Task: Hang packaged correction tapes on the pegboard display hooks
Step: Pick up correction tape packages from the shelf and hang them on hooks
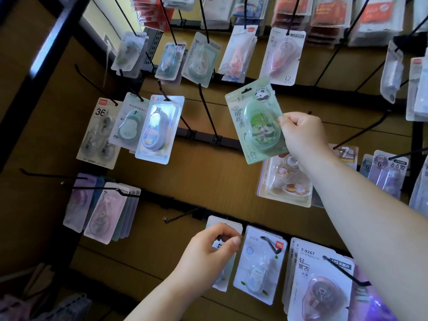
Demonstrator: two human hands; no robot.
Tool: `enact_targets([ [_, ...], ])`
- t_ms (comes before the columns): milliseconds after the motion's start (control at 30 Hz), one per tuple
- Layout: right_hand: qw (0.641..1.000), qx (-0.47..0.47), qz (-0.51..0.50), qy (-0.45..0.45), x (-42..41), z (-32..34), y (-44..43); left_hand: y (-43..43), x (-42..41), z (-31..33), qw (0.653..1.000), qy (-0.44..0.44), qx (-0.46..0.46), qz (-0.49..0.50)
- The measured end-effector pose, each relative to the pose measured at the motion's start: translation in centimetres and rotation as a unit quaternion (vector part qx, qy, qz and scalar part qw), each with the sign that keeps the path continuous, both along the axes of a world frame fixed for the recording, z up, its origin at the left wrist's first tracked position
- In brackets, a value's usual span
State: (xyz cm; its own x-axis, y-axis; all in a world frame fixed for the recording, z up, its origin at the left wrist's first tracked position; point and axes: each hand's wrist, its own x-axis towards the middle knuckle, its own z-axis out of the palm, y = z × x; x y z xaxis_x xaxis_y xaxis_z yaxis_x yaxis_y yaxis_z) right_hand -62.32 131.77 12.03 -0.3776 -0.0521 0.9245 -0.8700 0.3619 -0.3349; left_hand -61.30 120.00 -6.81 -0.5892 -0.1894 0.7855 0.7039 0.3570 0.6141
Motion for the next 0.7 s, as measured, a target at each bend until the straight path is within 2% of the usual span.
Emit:
enact_targets([
  [400, 0.998, -0.047, 0.001, -0.05, -0.9, 0.6, 0.1, 0.0, 0.1, 0.1, 1.0, -0.005, 0.0, 0.0],
  [500, 0.993, -0.051, 0.036, -0.1, -1.0, 0.6, -0.2, 0.0, 0.2, 0.0, 1.0, -0.005, 0.006, -0.002],
  [700, 0.962, -0.046, 0.143, -0.228, -0.9, 0.5, -0.9, 0.0, 0.2, 0.0, 1.0, -0.014, 0.006, -0.002],
])
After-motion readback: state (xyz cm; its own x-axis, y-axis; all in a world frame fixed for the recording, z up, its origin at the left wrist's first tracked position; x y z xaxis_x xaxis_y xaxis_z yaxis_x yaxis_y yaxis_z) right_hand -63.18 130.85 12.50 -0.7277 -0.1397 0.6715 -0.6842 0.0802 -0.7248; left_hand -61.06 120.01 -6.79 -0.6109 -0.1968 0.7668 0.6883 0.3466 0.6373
